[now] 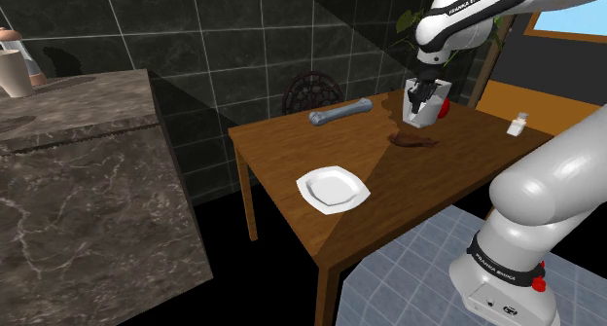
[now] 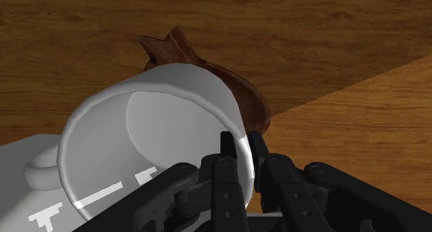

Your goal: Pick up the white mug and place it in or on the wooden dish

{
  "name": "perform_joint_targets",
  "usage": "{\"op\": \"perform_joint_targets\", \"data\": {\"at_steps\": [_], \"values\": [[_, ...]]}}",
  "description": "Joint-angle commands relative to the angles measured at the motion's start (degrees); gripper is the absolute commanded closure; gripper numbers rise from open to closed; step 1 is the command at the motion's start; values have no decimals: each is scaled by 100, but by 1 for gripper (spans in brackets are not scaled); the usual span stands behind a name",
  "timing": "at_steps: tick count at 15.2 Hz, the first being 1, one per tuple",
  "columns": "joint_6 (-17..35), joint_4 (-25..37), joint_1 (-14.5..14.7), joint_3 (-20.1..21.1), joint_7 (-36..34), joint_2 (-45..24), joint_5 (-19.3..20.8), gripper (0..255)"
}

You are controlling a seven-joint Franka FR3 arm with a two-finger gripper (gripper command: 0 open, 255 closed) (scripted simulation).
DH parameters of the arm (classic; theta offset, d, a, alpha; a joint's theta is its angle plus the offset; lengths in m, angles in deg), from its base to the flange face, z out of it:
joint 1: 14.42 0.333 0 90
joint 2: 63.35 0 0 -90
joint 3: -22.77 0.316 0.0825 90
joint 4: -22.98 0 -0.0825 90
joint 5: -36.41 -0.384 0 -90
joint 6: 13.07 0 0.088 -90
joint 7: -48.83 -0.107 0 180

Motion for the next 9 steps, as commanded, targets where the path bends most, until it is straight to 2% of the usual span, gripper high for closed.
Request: {"op": "perform_joint_targets", "data": {"at_steps": [1,9], "values": [[145,-107,-23,-44,50,-32,14,255],[817,-489,-21,-104,61,-326,3,255]]}}
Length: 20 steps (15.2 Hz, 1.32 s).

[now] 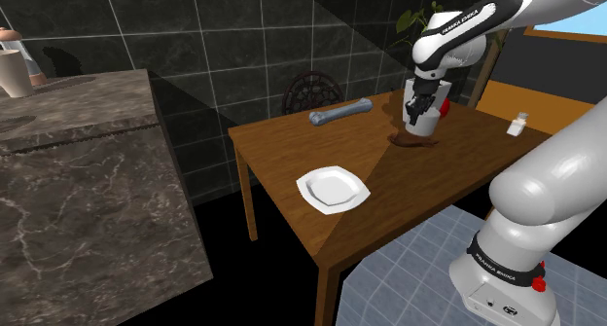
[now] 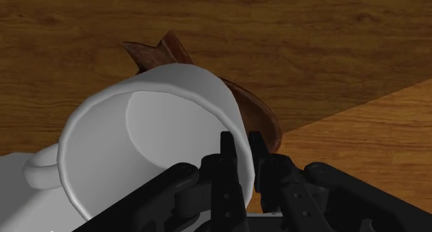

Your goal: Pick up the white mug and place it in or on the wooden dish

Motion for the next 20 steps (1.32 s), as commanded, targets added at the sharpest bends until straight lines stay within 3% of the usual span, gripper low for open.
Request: {"op": "perform_joint_targets", "data": {"at_steps": [1,5,12,13,18,20], "values": [[180,-92,-1,-19,9,-84,-4,255],[530,-251,4,-49,25,-278,-25,255],[530,-251,4,-49,25,-278,-25,255],[531,-252,4,-50,25,-277,-25,0],[530,-251,4,-49,25,-278,-25,0],[98,-82,-1,-4,-9,-12,8,0]]}}
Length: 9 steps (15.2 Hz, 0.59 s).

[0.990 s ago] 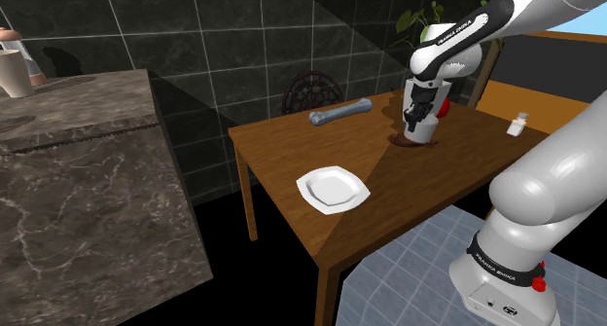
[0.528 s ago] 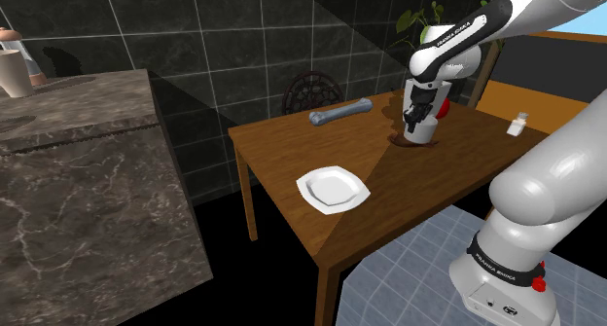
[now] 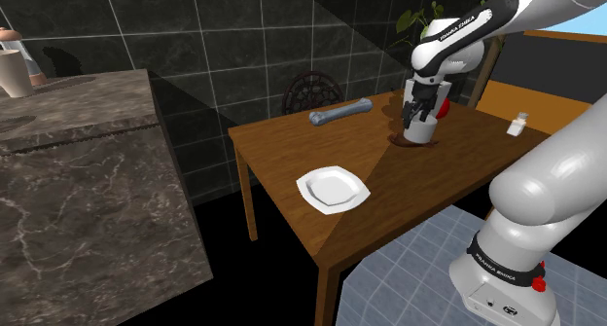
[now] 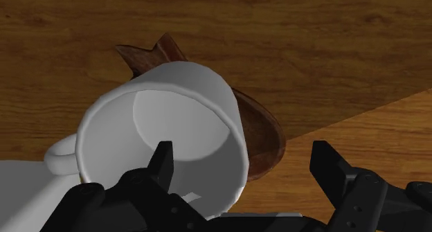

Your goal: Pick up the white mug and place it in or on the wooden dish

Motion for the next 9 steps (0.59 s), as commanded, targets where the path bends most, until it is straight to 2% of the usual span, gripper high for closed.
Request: {"op": "perform_joint_targets", "data": {"at_steps": [1,2,9], "values": [[-379,163,1,43,-28,209,18,0],[-546,244,1,61,-36,295,23,0],[-546,244,0,62,-36,295,23,0]]}}
